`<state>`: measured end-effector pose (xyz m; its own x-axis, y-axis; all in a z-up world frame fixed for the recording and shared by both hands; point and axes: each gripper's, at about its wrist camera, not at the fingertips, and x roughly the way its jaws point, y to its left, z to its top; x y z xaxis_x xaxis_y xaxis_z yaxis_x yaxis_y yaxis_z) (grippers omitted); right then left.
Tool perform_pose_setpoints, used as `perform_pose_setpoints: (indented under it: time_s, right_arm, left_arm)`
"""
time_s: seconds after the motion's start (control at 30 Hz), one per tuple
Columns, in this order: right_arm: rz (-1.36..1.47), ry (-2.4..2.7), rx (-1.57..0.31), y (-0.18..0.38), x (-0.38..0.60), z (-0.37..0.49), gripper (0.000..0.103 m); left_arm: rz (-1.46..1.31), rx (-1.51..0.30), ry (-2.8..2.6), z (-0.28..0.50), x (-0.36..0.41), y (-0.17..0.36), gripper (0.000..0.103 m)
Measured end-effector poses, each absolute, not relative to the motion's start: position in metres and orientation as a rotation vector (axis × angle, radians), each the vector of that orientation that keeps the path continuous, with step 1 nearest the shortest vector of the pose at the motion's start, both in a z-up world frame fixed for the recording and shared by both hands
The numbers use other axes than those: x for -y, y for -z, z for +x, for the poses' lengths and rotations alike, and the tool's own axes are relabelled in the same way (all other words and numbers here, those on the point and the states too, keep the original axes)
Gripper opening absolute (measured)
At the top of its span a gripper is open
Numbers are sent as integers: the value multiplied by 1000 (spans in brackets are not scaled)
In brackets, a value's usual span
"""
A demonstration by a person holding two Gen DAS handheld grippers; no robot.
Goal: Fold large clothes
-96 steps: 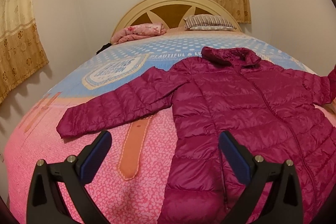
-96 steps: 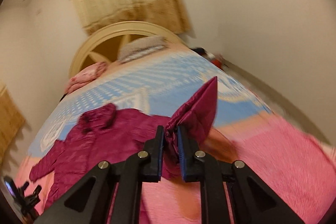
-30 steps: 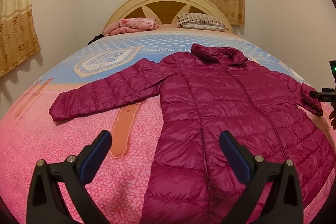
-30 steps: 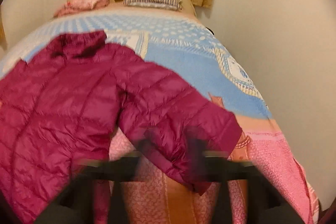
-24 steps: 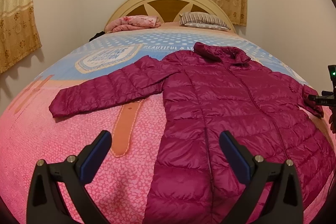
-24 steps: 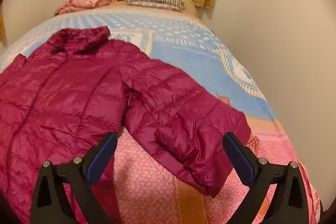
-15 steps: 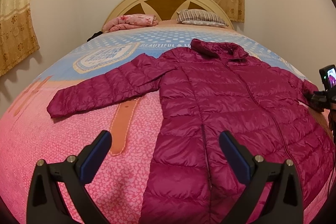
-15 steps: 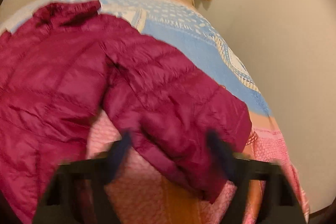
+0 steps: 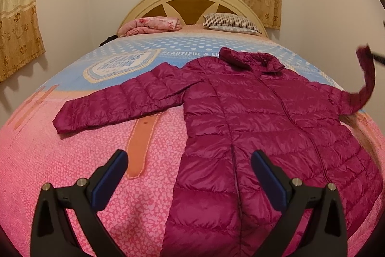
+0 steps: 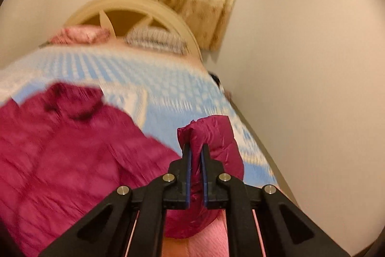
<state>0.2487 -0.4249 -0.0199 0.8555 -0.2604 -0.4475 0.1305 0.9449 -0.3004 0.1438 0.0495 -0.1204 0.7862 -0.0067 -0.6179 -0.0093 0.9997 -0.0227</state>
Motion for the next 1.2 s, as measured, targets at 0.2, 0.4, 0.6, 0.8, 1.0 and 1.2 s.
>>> perform_pose_setpoints:
  time_s: [0.2, 0.4, 0.6, 0.8, 1.0, 1.2]
  right_arm:
    - [-301, 33, -400, -15, 350, 239, 6]
    - [-383, -157, -357, -2, 262, 238, 6]
    - [-394, -305, -414, 50, 199, 249, 6]
    - [-303, -423, -568, 111, 173, 265, 7]
    - [-237, -584, -699, 153, 172, 257, 94]
    - [-281, -536, -603, 132, 194, 236, 94]
  left_arm:
    - [-53, -660, -11, 142, -59, 120, 103]
    - [-61, -664, -32, 140, -69, 121, 103]
    - [-69, -674, -65, 140, -83, 123, 103]
    - [-52, -683, -90, 143, -90, 124, 103]
    - [12, -653, -86, 157, -80, 109, 103]
    - [73, -575, -50, 186, -44, 79, 103]
